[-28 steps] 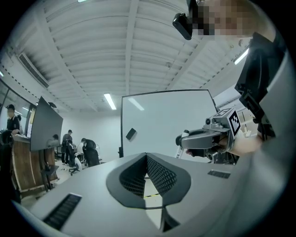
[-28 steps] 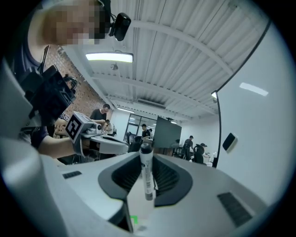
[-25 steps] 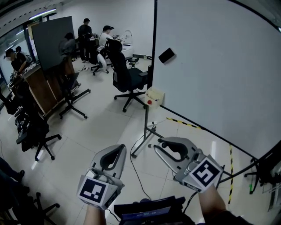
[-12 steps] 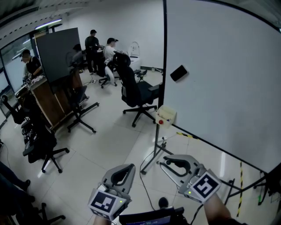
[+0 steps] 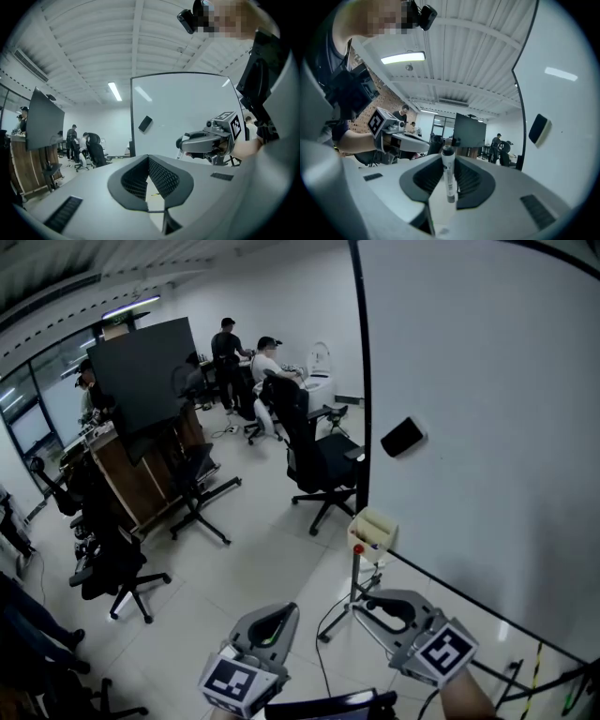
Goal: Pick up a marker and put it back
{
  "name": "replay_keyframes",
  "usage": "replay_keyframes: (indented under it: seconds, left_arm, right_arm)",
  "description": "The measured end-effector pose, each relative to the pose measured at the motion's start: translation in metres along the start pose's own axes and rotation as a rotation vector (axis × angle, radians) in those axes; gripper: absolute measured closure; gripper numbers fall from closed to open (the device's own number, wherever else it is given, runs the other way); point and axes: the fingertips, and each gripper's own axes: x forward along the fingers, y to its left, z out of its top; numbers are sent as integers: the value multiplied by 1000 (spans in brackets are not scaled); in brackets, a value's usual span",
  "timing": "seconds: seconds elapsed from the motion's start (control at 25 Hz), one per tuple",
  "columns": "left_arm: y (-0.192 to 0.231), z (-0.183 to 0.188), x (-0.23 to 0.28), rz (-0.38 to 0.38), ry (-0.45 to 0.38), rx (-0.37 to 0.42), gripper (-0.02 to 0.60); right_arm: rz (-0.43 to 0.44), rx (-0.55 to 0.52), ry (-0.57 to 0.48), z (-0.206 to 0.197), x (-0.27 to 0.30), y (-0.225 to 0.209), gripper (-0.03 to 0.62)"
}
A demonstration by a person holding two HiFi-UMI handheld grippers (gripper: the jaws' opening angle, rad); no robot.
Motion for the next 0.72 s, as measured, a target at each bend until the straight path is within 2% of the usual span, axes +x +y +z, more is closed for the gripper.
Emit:
replay_keyframes:
  seconds: [0.36, 0.52, 0.72]
  left_arm:
    - [18, 9, 52, 86, 39, 35, 583]
    - [25, 11, 75, 40, 14, 11, 583]
    - [59, -2, 110, 29, 20, 32, 583]
  right_arm:
    - [77, 46, -64, -5, 12, -69, 496]
    - [64, 41, -52, -8, 22, -88, 496]
    - [-1, 9, -28, -16, 43, -117, 496]
